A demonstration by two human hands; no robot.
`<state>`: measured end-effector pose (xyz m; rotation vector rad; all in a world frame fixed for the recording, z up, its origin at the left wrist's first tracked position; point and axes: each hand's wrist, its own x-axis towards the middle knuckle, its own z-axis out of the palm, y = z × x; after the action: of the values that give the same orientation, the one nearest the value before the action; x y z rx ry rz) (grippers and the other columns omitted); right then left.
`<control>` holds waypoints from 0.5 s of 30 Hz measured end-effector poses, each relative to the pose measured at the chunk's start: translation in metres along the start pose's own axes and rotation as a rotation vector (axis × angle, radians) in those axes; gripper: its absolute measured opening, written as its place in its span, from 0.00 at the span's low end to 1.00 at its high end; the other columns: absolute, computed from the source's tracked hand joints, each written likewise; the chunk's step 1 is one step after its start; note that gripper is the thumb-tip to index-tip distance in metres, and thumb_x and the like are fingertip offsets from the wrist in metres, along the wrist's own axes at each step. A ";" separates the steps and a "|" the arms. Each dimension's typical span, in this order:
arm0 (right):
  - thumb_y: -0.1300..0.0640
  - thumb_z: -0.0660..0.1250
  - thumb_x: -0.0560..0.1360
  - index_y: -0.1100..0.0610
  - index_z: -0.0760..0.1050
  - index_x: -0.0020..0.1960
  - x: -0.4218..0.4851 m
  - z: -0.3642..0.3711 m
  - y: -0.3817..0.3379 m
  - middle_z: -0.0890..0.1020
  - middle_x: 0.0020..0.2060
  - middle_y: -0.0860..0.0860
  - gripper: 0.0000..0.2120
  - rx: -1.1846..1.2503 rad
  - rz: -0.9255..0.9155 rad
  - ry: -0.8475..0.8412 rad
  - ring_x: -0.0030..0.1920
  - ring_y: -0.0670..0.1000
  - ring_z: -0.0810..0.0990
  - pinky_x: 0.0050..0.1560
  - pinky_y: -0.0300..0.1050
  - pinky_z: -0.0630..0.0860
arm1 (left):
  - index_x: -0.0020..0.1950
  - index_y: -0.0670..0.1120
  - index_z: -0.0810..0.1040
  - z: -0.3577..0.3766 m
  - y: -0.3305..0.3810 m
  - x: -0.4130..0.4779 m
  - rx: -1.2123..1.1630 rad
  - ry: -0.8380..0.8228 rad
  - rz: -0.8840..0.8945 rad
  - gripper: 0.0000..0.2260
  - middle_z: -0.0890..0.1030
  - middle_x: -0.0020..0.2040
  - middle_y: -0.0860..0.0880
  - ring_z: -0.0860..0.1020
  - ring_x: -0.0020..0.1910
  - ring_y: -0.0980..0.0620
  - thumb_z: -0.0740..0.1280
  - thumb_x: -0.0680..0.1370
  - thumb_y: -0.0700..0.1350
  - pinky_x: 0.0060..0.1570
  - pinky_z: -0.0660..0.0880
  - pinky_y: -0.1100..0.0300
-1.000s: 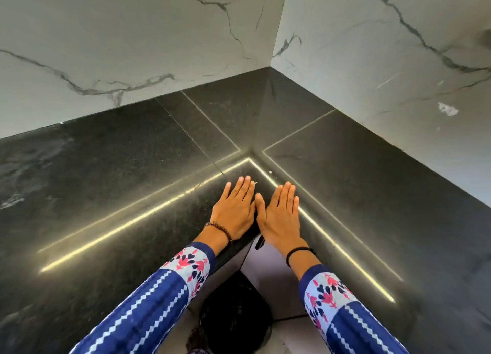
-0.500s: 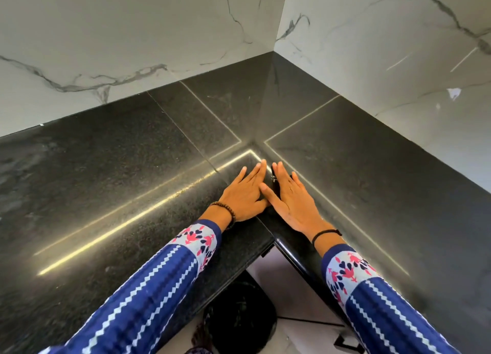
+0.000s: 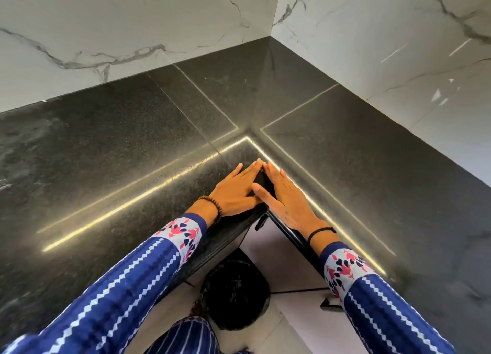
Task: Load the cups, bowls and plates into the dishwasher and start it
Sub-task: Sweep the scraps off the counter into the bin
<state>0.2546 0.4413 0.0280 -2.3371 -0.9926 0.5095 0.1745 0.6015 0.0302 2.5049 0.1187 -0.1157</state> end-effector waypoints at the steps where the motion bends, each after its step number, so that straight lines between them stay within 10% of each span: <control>1: 0.25 0.53 0.76 0.42 0.51 0.81 -0.003 -0.001 -0.001 0.57 0.80 0.40 0.39 0.079 0.018 0.012 0.80 0.45 0.54 0.79 0.55 0.58 | 0.81 0.50 0.43 -0.001 0.002 -0.003 -0.066 -0.015 -0.048 0.38 0.47 0.80 0.56 0.44 0.78 0.55 0.61 0.80 0.59 0.75 0.41 0.58; 4: 0.28 0.58 0.76 0.46 0.51 0.81 -0.014 0.004 -0.004 0.58 0.80 0.42 0.41 0.259 0.070 0.098 0.79 0.42 0.57 0.78 0.49 0.58 | 0.80 0.54 0.38 0.001 0.008 -0.013 -0.242 -0.012 -0.134 0.42 0.49 0.80 0.60 0.46 0.79 0.49 0.66 0.78 0.55 0.75 0.55 0.46; 7: 0.26 0.55 0.76 0.50 0.52 0.81 -0.021 0.017 -0.006 0.61 0.79 0.48 0.43 0.231 0.151 0.174 0.79 0.52 0.57 0.78 0.54 0.58 | 0.79 0.53 0.33 -0.003 0.011 -0.017 -0.348 0.036 -0.157 0.45 0.47 0.80 0.60 0.59 0.77 0.50 0.66 0.77 0.42 0.67 0.67 0.58; 10: 0.32 0.50 0.81 0.57 0.49 0.82 -0.021 0.027 -0.009 0.55 0.81 0.52 0.40 0.019 0.153 0.165 0.81 0.53 0.50 0.81 0.52 0.48 | 0.77 0.53 0.30 -0.009 0.011 -0.018 -0.397 0.006 -0.196 0.46 0.50 0.79 0.62 0.78 0.54 0.49 0.63 0.75 0.36 0.52 0.74 0.60; 15: 0.41 0.47 0.84 0.63 0.45 0.81 -0.013 0.034 -0.015 0.51 0.81 0.56 0.35 -0.224 0.020 0.203 0.81 0.49 0.46 0.80 0.47 0.42 | 0.77 0.59 0.33 -0.014 0.008 -0.019 -0.484 0.001 -0.211 0.45 0.54 0.79 0.61 0.79 0.53 0.46 0.62 0.75 0.38 0.58 0.76 0.50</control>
<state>0.2197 0.4513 0.0125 -2.5376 -0.9723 0.1699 0.1574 0.6022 0.0482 2.0047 0.3668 -0.1523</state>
